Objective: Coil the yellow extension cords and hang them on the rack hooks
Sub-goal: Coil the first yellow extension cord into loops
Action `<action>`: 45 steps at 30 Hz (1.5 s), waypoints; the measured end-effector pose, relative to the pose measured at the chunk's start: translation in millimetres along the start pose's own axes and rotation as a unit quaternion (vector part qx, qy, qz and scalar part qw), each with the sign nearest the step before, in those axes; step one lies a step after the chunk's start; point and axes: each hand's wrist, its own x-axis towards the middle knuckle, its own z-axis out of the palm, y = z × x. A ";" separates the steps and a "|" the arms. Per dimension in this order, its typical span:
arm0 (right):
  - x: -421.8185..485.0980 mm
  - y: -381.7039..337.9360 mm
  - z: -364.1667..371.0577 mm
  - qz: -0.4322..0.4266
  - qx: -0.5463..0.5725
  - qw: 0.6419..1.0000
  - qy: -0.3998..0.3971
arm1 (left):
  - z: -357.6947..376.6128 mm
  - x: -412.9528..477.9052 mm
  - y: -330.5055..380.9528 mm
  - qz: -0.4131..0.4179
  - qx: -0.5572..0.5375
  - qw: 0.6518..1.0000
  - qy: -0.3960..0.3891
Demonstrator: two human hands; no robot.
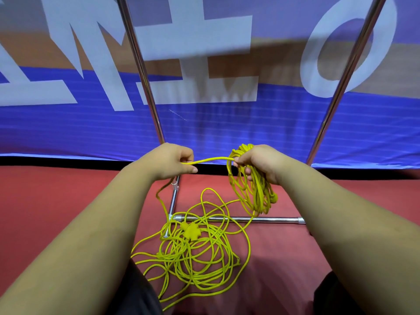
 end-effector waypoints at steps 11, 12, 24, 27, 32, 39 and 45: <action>7.2 8.2 -14.0 0.019 -0.003 0.998 0.056 | -8.7 -18.2 -13.7 -0.020 -0.215 0.976 0.009; 7.0 8.6 -14.5 0.022 0.000 0.999 0.044 | -8.6 -16.6 -13.3 -0.007 -0.189 0.982 0.025; -8.3 -2.4 0.6 0.005 0.026 0.995 -0.092 | -3.0 -10.8 -0.6 0.023 -0.261 0.961 0.087; -5.2 -1.0 1.0 -0.001 0.016 0.996 -0.092 | -4.6 -14.2 2.6 0.025 -0.318 0.946 0.065; -3.1 -3.2 -0.4 -0.019 0.013 0.995 -0.096 | -9.3 -16.7 19.4 0.070 -0.293 0.954 0.008; -8.8 -3.9 12.4 -0.007 0.092 0.985 -0.148 | 14.7 2.2 49.1 0.049 -0.280 0.957 0.065; -11.0 -2.3 16.8 -0.032 0.044 0.980 -0.190 | 23.4 7.9 33.8 0.046 -0.268 0.962 0.027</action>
